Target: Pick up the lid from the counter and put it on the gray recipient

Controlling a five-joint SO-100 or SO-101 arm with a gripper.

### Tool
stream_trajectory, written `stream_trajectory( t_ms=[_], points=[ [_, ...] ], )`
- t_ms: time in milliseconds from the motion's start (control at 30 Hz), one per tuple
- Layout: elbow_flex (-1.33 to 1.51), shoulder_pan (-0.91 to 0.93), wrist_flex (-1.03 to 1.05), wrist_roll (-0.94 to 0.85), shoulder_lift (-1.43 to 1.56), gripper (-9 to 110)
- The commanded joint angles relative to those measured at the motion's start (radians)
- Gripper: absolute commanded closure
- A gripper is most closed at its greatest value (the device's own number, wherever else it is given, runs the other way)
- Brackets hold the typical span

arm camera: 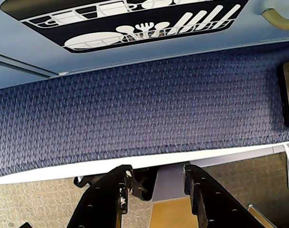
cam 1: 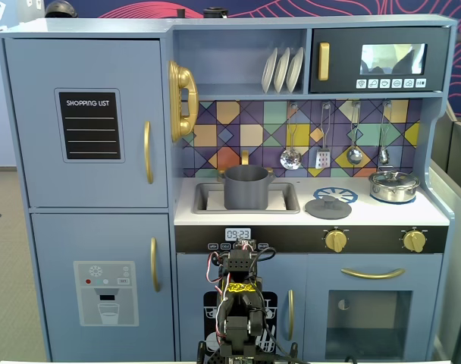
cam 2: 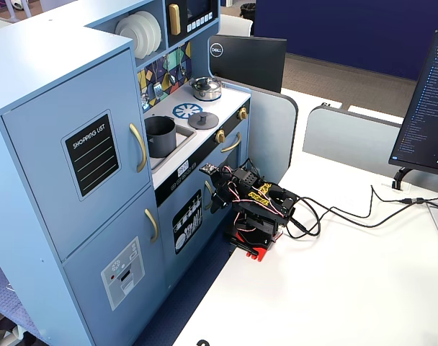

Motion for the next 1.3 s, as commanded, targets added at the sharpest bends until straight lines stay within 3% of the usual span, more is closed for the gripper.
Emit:
stream_trajectory(
  t_ms=[0,567,933,1067,1267],
  points=[
    [0.000,-0.020,0.173,0.005,-0.009,101],
    [-0.020,-0.008,0.083,0.031,-0.011,101],
    [-0.468,0.109,-0.109,-0.101,-0.196,101],
    [-0.629,0.219,-0.276,-0.153,-0.229,101],
    [-0.723,0.400,-0.703,-0.169,-0.325,101]
  ],
)
